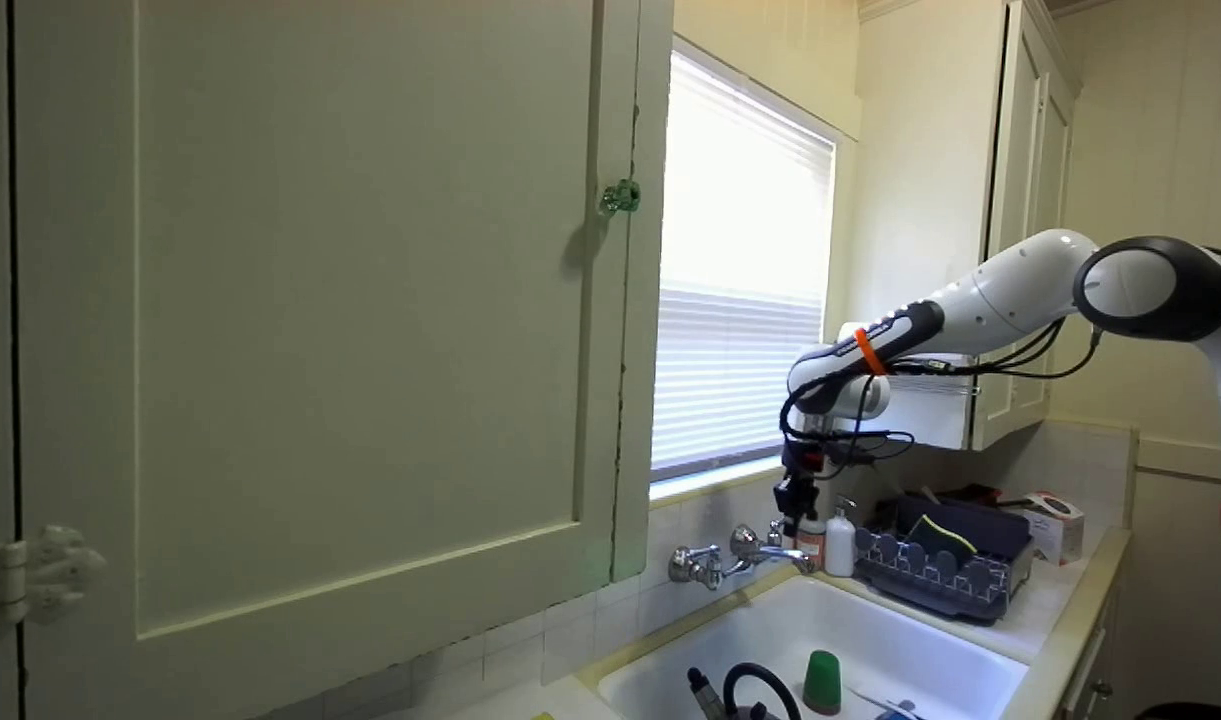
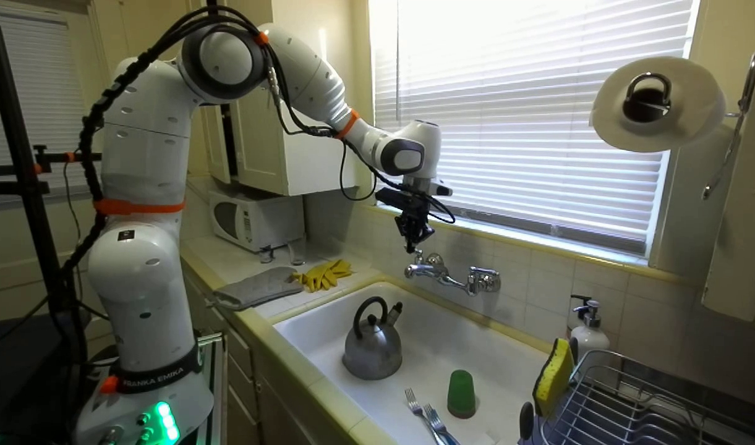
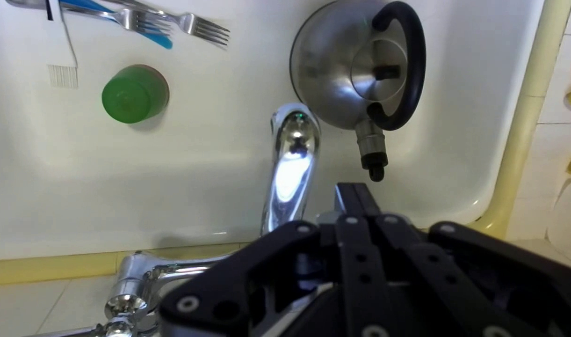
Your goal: Turn the tap faucet to the right, then open the tap with the left handle
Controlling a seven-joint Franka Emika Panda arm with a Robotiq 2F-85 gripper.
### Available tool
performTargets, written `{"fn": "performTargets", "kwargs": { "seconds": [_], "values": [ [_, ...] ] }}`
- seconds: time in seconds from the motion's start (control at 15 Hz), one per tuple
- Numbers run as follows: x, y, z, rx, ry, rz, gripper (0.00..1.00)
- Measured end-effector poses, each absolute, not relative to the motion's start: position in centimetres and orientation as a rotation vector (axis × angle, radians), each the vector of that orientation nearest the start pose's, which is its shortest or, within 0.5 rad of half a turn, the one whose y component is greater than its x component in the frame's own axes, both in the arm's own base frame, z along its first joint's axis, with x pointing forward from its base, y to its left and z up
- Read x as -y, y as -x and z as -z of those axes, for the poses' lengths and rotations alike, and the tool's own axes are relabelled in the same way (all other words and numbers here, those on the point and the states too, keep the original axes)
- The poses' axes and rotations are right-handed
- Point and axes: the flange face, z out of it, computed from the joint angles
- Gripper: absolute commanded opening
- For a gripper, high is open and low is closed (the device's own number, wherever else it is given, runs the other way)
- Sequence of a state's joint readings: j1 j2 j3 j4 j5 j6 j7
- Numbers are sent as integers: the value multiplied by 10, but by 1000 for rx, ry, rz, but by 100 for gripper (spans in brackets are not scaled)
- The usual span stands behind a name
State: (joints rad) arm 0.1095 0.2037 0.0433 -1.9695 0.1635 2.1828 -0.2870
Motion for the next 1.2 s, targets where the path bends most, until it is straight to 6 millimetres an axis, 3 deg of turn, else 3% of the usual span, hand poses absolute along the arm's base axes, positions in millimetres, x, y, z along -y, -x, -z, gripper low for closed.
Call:
{"fn": "performTargets", "kwargs": {
  "seconds": [0.53, 0.87, 1.2],
  "values": [
    [-97, -590, -373, 507, 2952, 47, 0],
    [-110, -593, -360, 424, 2962, 88, 0],
    [-110, -589, -344, 322, 2980, 81, 0]
  ]
}}
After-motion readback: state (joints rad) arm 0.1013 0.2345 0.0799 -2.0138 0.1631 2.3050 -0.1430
